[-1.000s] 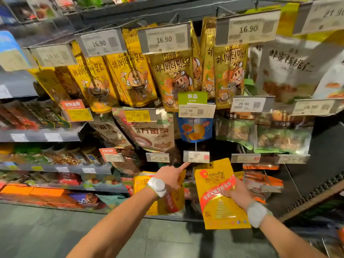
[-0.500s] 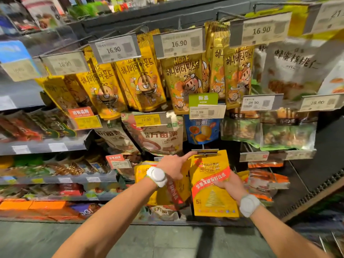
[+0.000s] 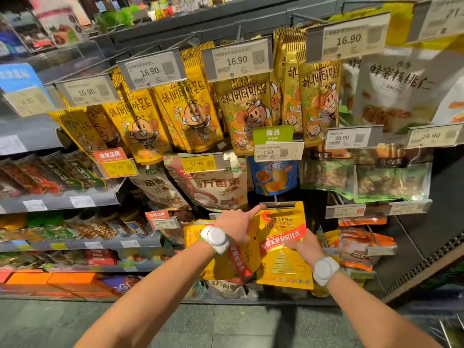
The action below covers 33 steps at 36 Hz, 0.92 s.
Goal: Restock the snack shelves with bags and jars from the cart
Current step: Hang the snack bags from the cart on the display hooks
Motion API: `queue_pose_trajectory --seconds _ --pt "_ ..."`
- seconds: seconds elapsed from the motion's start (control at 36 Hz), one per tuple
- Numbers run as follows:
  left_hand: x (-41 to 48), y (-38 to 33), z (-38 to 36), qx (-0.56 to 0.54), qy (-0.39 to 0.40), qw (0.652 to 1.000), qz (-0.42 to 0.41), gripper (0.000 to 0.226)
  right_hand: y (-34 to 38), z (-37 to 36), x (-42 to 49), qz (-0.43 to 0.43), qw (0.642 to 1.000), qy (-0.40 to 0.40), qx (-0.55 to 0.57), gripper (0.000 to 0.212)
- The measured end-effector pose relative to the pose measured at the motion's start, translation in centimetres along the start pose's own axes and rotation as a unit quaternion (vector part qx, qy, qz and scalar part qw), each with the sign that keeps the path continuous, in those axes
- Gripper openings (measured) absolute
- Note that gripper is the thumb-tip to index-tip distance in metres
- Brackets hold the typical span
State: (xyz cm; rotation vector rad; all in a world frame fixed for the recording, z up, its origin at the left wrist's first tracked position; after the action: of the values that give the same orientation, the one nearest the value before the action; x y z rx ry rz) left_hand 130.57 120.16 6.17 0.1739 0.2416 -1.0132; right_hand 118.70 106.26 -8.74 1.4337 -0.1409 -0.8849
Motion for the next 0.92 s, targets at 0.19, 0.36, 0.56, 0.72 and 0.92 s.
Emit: queue_pose_trajectory --seconds 0.19,0.36,0.56,0.72,0.92 --pt "0.5 0.1 -0.8 0.006 -0.005 1.0 0.002 0.093 -3.3 1.3 2.3 -0.06 0.986 -0.062 -0.14 0.089" --pt "0.4 -0.4 -5.0 -0.097 0.012 0.993 0.061 0.044 -4.7 2.2 0.8 -0.093 0.984 -0.035 -0.148 0.068" --pt "2.3 -4.6 -10.3 -0.407 -0.017 0.9 0.156 0.032 -5.6 3.9 -2.2 -0.154 0.983 0.082 0.062 0.072" --pt "4.8 -9.6 -11.1 -0.609 -0.066 0.77 0.178 0.02 -11.2 7.9 -1.0 -0.113 0.975 0.106 0.162 0.103" --pt "7.4 -15.8 -10.0 -0.666 -0.052 0.72 0.187 0.038 -8.5 14.1 -4.1 -0.053 0.98 0.068 0.182 0.064"
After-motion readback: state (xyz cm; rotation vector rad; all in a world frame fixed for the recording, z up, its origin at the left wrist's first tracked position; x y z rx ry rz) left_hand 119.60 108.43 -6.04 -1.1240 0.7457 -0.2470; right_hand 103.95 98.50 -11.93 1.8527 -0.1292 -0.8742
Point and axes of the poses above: each hand's wrist, its own x-axis towards the middle knuckle, its own z-axis out of the back of the hand, y = z × x, the point moved 9 cm from there along x, towards the middle knuckle, and after that the axes turned 2 degrees about -y, right-handed, at the moved point
